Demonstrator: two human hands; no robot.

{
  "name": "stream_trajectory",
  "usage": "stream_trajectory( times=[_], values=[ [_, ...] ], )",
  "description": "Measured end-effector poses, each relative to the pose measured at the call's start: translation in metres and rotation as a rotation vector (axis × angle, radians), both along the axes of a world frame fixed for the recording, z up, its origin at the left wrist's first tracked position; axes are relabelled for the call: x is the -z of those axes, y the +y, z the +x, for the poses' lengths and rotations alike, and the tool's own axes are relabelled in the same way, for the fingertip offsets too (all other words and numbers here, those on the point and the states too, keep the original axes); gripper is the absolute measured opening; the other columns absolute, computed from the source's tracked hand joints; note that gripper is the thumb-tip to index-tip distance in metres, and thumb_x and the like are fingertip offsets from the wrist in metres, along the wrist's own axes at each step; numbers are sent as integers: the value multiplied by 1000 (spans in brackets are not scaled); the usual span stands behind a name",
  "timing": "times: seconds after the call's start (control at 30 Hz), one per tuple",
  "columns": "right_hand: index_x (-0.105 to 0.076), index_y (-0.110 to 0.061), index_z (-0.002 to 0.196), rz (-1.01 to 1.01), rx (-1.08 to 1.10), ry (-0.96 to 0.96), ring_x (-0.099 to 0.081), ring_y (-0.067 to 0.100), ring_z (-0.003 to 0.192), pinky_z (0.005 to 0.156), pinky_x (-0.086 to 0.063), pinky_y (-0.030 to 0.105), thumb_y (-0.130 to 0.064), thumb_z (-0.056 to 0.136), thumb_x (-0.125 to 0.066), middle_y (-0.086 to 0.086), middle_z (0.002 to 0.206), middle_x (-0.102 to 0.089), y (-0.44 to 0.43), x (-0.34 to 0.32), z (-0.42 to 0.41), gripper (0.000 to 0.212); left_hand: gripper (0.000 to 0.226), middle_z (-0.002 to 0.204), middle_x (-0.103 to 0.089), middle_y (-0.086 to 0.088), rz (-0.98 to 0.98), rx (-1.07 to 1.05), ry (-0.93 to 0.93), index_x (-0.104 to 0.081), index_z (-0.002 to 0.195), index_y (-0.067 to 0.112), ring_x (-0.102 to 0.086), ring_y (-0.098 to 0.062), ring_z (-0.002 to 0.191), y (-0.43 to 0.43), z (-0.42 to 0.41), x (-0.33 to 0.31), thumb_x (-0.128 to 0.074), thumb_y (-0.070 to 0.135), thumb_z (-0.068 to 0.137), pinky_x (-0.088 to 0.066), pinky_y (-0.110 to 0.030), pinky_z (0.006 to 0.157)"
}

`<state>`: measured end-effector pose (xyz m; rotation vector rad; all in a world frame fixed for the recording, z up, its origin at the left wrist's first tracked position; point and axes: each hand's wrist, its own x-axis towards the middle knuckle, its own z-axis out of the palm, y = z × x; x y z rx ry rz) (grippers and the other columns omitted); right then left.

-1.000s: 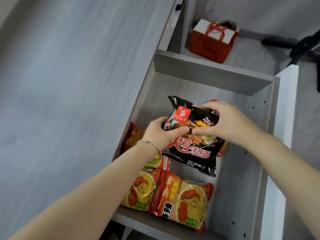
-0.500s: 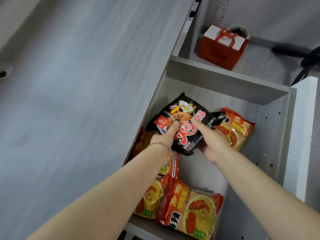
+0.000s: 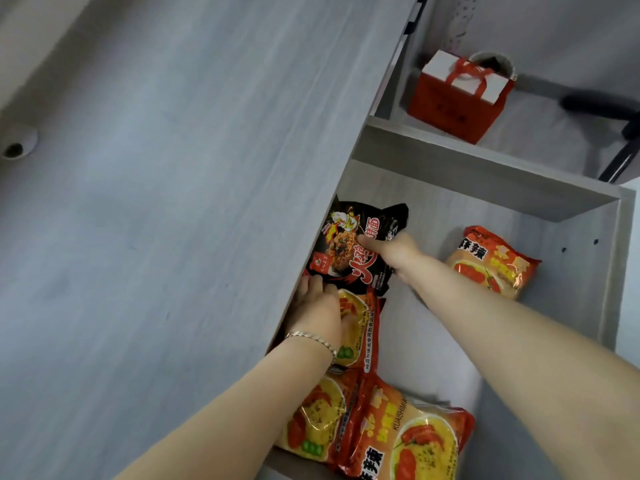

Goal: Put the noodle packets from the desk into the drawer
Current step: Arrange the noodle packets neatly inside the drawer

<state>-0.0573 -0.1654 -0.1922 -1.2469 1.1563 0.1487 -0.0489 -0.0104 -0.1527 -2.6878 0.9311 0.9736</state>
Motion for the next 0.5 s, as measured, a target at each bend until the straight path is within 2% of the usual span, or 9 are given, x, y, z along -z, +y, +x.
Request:
stream_trajectory(
  times=[0.07,0.1,0.17,0.2,0.23,0.3,0.43,0.5],
  values=[
    [-53,-1,122,1,-52,15,-60,32,111,93,-49,40,-22,78,-72,18,126,-61,1,8,-1,52,56,139,-37,-12,9,-1,-12,-42,129,8,-23,-29,133,-1,1,2,-50,45,88,-18,-39,117],
    [-54,-2,120,-48,-113,48,-61,32,109,89,-50,38,-27,79,-71,18,123,-62,1,9,0,51,55,138,-38,-12,17,-1,-14,-43,128,9,-25,-29,133,-1,2,2,-50,46,88,-18,-39,116],
    [-57,-2,105,-256,-303,210,-64,31,93,66,-51,34,-46,77,-66,18,105,-65,4,6,2,53,55,137,-39,-11,38,-5,-3,-43,127,9,-25,-29,133,-2,4,2,-51,46,87,-20,-40,116],
    [-55,-3,97,-380,-362,299,-63,29,84,54,-46,32,-54,75,-64,17,95,-63,8,3,2,56,56,137,-38,-11,52,-9,4,-42,127,9,-25,-29,133,-2,5,2,-51,46,87,-20,-40,116],
    [-54,-3,95,-471,-381,340,-63,29,79,49,-41,30,-58,74,-62,16,91,-63,12,0,1,59,56,137,-38,-11,64,-11,7,-41,128,8,-25,-29,133,-3,5,2,-51,46,87,-21,-40,116],
    [-54,-2,103,-506,-360,303,-65,32,88,53,-41,31,-54,73,-66,16,98,-66,18,-1,-2,61,55,137,-38,-12,91,-14,4,-40,128,8,-25,-29,133,-6,5,1,-50,44,88,-21,-39,115],
    [-58,-1,114,-400,-416,129,-63,32,103,83,-53,39,-38,78,-69,16,112,-67,10,-11,-19,52,55,138,-38,-16,186,27,-30,-36,130,5,-29,-31,131,-11,4,-1,-46,42,90,-23,-38,114],
    [-54,-2,121,-577,-370,143,-57,34,112,94,-48,41,-35,81,-65,19,121,-61,-1,-17,-38,52,56,139,-38,-18,214,47,-49,-34,132,4,-30,-32,131,-12,4,-1,-45,40,91,-24,-38,112]
  ],
)
